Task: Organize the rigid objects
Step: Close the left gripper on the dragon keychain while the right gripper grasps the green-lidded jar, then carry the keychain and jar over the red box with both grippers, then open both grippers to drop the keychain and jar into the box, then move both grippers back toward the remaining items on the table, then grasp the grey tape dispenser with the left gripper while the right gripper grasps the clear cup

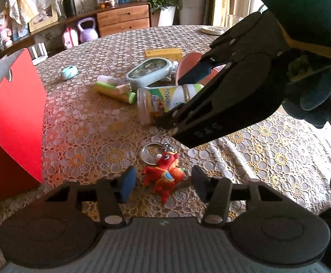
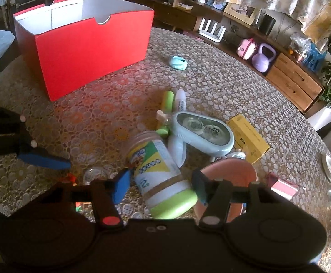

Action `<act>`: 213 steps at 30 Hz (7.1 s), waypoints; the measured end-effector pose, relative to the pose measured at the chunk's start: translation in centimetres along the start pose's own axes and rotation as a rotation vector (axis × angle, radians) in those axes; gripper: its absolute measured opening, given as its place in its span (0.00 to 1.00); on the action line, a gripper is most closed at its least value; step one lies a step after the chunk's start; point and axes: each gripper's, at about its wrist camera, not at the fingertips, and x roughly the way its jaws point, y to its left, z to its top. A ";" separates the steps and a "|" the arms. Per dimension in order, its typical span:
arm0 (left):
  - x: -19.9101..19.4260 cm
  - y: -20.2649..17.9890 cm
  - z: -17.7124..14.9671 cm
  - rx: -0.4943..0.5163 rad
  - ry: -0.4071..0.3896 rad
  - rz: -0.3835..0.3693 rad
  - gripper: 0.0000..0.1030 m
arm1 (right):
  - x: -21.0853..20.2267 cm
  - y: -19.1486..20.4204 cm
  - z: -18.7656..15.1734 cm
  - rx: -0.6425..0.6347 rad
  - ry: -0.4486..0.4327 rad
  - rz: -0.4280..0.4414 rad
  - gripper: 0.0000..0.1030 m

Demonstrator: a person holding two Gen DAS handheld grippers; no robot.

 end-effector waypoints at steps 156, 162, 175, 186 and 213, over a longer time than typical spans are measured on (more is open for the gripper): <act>-14.0 11.6 5.3 -0.225 -0.194 0.141 0.82 | -14.5 4.6 1.4 0.433 -0.301 0.014 1.00; -12.6 9.1 5.3 -0.221 -0.203 0.098 0.82 | -15.4 2.5 -1.9 0.480 -0.295 -0.053 1.00; -7.0 5.3 7.1 -0.188 -0.115 0.052 0.82 | -14.7 -2.2 -6.7 0.505 -0.237 -0.156 1.00; -1.4 3.1 9.3 -0.066 -0.111 0.060 0.82 | -11.6 -6.0 -8.2 0.525 -0.182 -0.225 0.96; 9.5 3.0 12.1 0.022 -0.007 -0.054 0.82 | -2.8 -12.0 -8.5 0.746 -0.040 -0.145 0.64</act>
